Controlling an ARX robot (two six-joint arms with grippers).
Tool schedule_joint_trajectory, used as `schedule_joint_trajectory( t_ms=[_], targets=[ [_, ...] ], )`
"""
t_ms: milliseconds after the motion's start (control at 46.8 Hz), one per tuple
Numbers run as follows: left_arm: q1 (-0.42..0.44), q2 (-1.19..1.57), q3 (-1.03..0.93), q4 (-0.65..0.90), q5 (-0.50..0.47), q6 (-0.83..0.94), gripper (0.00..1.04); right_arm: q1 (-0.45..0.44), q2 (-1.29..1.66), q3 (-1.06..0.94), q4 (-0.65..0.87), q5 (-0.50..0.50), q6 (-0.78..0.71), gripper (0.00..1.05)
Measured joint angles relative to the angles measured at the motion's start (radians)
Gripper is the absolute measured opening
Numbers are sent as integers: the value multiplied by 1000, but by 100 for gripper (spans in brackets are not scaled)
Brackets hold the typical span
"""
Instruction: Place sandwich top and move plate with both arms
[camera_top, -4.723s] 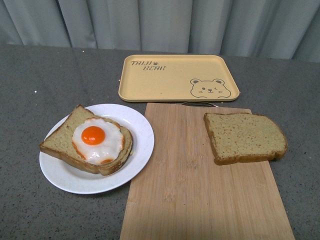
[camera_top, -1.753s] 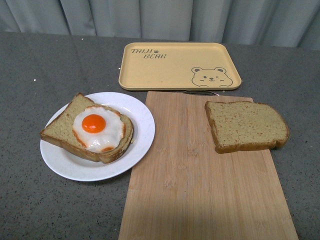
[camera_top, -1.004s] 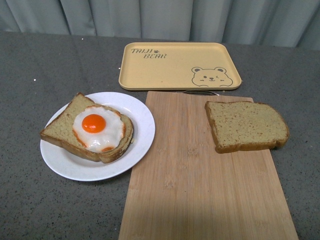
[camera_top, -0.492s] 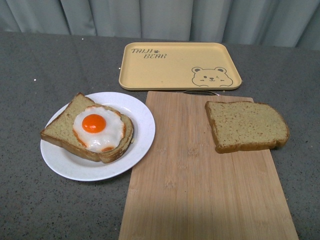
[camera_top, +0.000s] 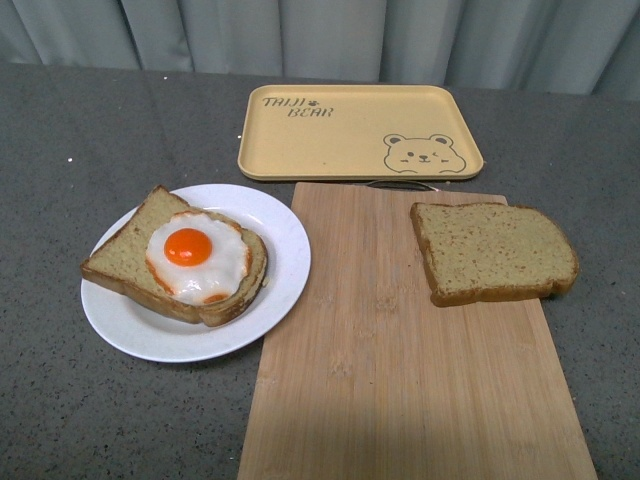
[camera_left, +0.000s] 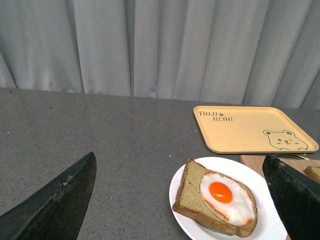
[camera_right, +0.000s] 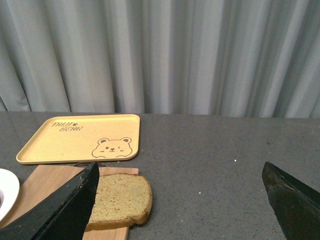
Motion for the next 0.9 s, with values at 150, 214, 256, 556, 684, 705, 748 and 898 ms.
schedule_joint_trajectory(
  t_ms=[150,214,256,556,684,705,748,898],
  targets=[
    [0,0,0,0,1,0,98,67,50,1,71,245,-112,95],
    [0,0,0,0,0,0,98,80,115,11,85,388,-196,95],
    [0,0,0,0,0,0,98,54,182,14,108,402,-234,95],
    [0,0,0,0,1,0,98,-252,933,214,369,-35,-199,95],
    [0,0,0,0,2,0,98,-286,1248,362,282,-189,-135,95],
    [0,0,0,0,2,0,98,-289,1304,394,268,-217,-118,95],
    [0,0,0,0,2,0,98,-292,1384,446,240,-276,-86,95],
    [0,0,0,0,2,0,98,-294,1611,602,134,-493,-13,95]
  ],
)
